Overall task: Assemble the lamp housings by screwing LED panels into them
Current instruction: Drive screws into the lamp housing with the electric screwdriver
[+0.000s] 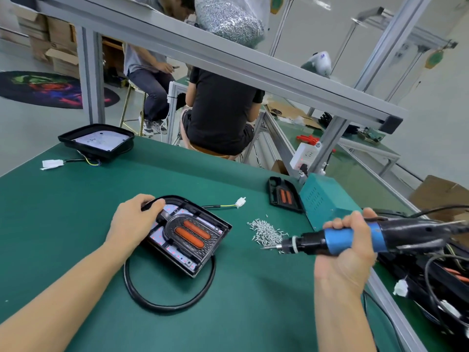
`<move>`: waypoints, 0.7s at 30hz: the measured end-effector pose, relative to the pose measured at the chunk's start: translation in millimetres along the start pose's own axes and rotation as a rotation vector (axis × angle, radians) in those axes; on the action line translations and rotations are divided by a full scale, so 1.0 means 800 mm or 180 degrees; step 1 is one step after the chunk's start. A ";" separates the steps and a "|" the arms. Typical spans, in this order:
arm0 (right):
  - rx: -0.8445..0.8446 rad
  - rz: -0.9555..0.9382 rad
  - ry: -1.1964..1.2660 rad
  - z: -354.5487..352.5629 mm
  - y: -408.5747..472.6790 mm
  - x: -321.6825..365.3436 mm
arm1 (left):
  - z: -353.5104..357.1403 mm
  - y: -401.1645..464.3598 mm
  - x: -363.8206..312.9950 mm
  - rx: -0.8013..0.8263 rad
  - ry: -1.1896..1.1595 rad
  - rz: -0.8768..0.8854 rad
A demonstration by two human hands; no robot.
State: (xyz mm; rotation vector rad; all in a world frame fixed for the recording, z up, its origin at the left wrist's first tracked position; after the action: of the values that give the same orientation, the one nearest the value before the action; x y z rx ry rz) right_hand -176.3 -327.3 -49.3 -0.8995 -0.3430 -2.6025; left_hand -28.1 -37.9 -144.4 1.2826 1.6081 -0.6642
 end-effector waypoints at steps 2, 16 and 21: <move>-0.0117 -0.0111 -0.0098 -0.013 0.003 0.008 | -0.005 0.001 -0.012 0.0073 0.0281 0.0100; -0.0066 -0.0615 -0.0493 -0.042 0.007 0.029 | 0.153 -0.133 -0.165 0.1421 0.0733 0.1908; -0.0089 -0.0605 -0.0506 -0.049 0.010 0.038 | 0.196 -0.138 -0.139 0.1518 0.1493 0.1716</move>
State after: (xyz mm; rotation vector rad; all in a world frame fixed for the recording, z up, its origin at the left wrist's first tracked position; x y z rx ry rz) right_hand -216.5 -356.1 -59.3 -1.1382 -0.4561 -2.7189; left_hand -78.6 -252.6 -123.3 2.2522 1.3887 -0.4302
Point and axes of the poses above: each hand's wrist, its own y-axis towards the middle knuckle, its own z-axis out of the palm, x = y × z, the point moved 2 cm from there along y, towards the middle knuckle, and after that the axes turned 11 degrees about -x, right-handed, at the moved point
